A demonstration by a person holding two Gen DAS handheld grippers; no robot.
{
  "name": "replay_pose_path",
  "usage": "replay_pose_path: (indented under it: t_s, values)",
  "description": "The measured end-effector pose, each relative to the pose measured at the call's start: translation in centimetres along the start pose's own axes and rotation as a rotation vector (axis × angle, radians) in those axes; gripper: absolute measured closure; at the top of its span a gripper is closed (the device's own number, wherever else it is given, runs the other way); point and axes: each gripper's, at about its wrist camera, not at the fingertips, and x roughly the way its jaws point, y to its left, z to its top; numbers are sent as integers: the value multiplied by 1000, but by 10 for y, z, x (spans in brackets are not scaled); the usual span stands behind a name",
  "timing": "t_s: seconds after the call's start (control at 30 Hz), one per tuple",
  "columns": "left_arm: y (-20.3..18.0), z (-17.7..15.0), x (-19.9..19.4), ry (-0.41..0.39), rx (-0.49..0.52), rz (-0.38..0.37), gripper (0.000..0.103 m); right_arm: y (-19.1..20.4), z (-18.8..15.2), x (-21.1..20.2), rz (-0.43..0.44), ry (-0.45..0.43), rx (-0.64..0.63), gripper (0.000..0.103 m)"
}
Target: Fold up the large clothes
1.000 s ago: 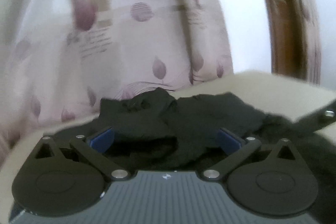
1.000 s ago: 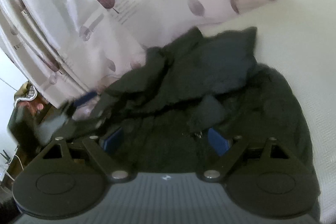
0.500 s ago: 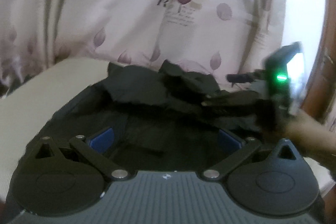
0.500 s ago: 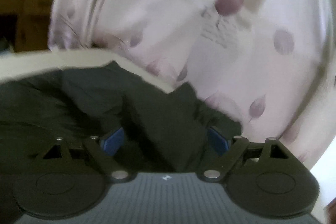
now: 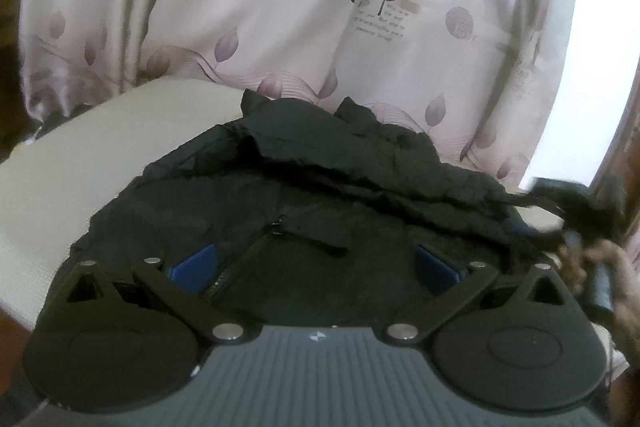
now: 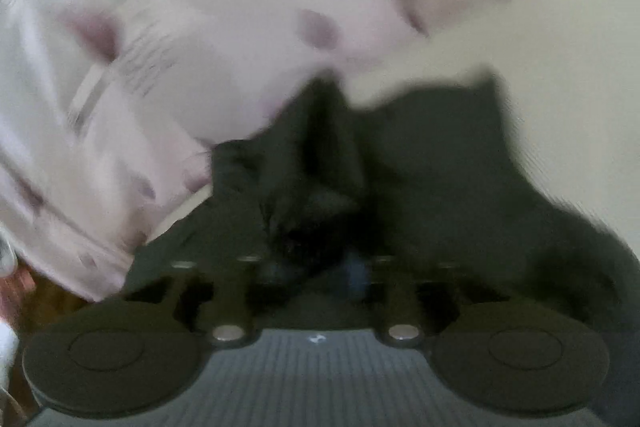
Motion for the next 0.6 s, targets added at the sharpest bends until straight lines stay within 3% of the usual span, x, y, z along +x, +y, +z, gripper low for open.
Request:
replay_pose_path:
  t_s: [0.13,0.23,0.4,0.53,0.6]
  values:
    - [1,-2,-10,-15,11,22,0,-57,-8,-59,88,-40,150,36]
    - [7,-5,-18,-31,23,58,0,-84,-18,-112,71,-64,176,20]
    - [30,-6,-33,-68,45,116,0,-115,-37,-194,-65,-37,56,19]
    - [57,-12,-44,-94,27,205,0,-114,-69,-229,-109,33,-80,19]
    - [73,-16,-51,-80,2,214,0,-108,-82,-234,-125,66,-137,19]
